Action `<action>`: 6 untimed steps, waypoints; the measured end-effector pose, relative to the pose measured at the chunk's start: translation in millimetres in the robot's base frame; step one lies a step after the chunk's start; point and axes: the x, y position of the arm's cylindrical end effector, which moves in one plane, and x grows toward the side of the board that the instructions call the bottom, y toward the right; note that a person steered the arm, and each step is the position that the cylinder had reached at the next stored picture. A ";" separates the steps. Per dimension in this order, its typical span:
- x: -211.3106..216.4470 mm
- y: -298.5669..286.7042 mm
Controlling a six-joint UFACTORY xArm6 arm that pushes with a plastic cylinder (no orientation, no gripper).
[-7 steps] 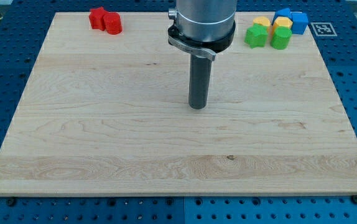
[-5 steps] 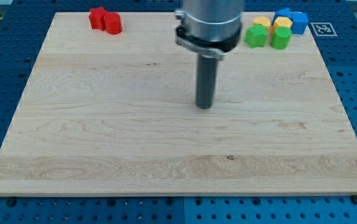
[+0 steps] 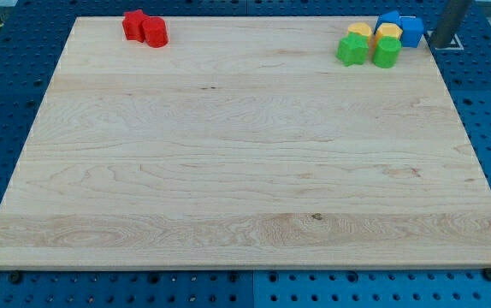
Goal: Separate the green circle from the group of blocks
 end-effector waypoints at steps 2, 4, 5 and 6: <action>-0.7 0.0; -0.6 0.0; -11.9 -0.2; -46.3 -1.7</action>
